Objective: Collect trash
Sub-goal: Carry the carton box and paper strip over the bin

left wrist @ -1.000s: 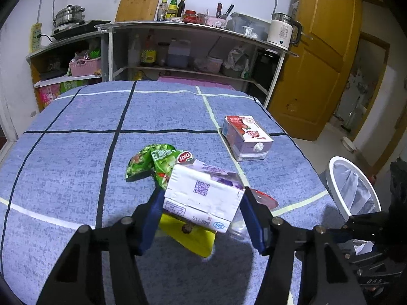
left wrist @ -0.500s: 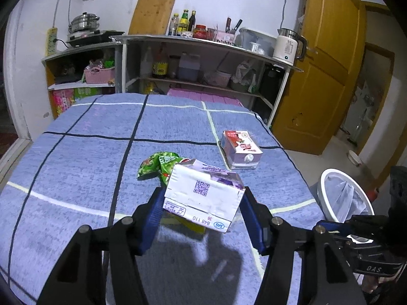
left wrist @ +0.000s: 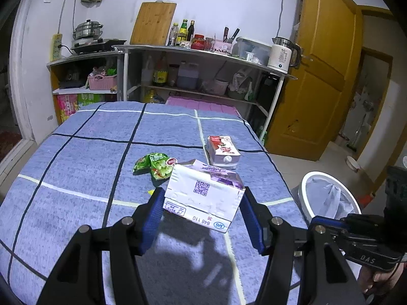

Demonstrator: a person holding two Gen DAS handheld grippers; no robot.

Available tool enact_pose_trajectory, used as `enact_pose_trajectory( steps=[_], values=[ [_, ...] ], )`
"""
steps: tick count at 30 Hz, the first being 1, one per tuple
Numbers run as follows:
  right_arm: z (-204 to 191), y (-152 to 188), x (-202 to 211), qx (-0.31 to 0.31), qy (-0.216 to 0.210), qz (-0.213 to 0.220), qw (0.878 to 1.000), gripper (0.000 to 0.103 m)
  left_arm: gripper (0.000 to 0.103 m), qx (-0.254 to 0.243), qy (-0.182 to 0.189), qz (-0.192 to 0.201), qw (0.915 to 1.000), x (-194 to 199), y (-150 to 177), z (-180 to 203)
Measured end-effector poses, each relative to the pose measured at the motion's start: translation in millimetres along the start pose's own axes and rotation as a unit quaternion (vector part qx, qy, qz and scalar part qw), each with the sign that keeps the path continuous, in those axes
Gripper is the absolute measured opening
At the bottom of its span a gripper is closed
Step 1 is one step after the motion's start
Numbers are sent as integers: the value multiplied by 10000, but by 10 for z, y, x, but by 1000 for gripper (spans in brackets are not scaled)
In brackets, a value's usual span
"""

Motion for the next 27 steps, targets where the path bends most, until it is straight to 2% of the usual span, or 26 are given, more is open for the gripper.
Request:
enact_pose_trajectory(
  steps=[5, 7, 10, 18, 21, 27],
  values=[
    [18, 78, 4, 181, 43, -37, 9998, 13, 61, -14, 10, 18, 10000, 41, 14, 52],
    [65, 150, -26, 194, 67, -116, 9997, 24, 61, -21, 32, 26, 10000, 56, 18, 75],
    [140, 275, -115, 221, 124, -314, 9992, 33, 61, -19, 55, 20, 10000, 67, 37, 117],
    [159, 424, -263, 220, 48, -569, 9981, 33, 61, -16, 131, -35, 9999, 66, 84, 212],
    [158, 435, -278, 202, 49, -587, 9981, 21, 61, -34, 160, -51, 9999, 78, 101, 254],
    [166, 407, -218, 169, 72, -494, 9986, 15, 61, -48, 227, -91, 9997, 91, 132, 343]
  ],
)
Point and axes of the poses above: each gripper's, at about its wrist camera, not at the fingertips, and x roughly against the way its jaws point, z to its right, y to its underside, the point moved 10 cm from there along -x, roughly the way its jaws point, and after that the axes turned 7 degrees about z, right-handed, at the moved point
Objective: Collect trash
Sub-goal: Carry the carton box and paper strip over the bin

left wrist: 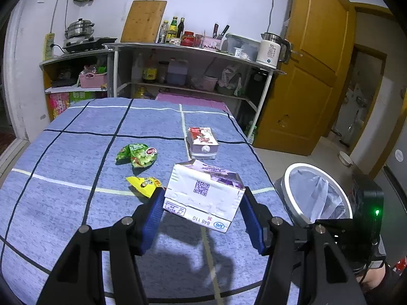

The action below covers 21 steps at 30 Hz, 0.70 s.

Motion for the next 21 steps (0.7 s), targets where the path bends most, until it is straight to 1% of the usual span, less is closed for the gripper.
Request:
enact_pose_trajectory(
  steps=[11, 21],
  values=[
    [114, -132, 293, -181, 143, 358, 9991, 15, 61, -127, 251, -53, 9996, -20, 18, 339],
    [479, -142, 632, -444, 487, 616, 9959, 15, 61, -293, 604, -195, 9976, -185, 56, 771]
  ],
)
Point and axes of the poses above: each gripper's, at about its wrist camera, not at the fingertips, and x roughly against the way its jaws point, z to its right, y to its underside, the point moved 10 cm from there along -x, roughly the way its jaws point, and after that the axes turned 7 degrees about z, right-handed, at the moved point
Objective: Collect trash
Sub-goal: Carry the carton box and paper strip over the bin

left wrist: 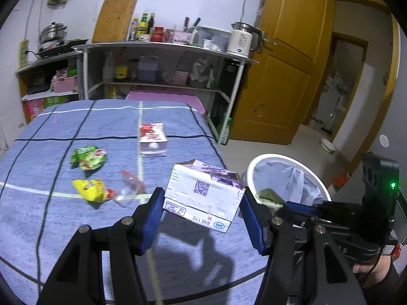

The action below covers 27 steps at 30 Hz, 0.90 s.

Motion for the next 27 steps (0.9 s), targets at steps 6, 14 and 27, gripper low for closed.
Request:
enact_pose_trajectory(
  steps=[6, 14, 27],
  values=[
    [304, 19, 160, -174, 282, 86, 9994, 15, 61, -146, 276, -125, 9994, -165, 36, 322],
    [660, 73, 335, -411, 586, 138, 9973, 15, 61, -344, 592, -262, 9973, -330, 66, 693],
    [1072, 232, 435, -728, 852, 20, 9937, 15, 61, -605, 931, -626, 9918, -623, 248, 1098]
  ],
)
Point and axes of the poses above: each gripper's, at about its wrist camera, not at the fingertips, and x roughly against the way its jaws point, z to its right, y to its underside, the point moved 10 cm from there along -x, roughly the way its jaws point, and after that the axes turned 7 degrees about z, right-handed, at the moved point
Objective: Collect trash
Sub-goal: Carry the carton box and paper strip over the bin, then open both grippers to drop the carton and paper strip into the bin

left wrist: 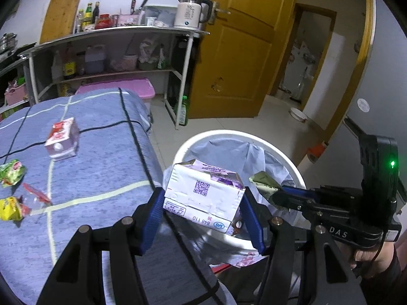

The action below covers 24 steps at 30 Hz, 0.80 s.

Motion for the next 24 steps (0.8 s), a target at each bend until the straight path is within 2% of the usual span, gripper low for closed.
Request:
enact_pose_trajectory(
  steps=[17, 24],
  values=[
    [292, 85, -128, -323, 210, -230, 9990, 16, 62, -155, 296, -382, 9987, -317, 156, 216],
    [281, 62, -105, -362, 205, -170, 9990, 23, 62, -168, 293, -352, 9988, -292, 151, 208]
  ],
)
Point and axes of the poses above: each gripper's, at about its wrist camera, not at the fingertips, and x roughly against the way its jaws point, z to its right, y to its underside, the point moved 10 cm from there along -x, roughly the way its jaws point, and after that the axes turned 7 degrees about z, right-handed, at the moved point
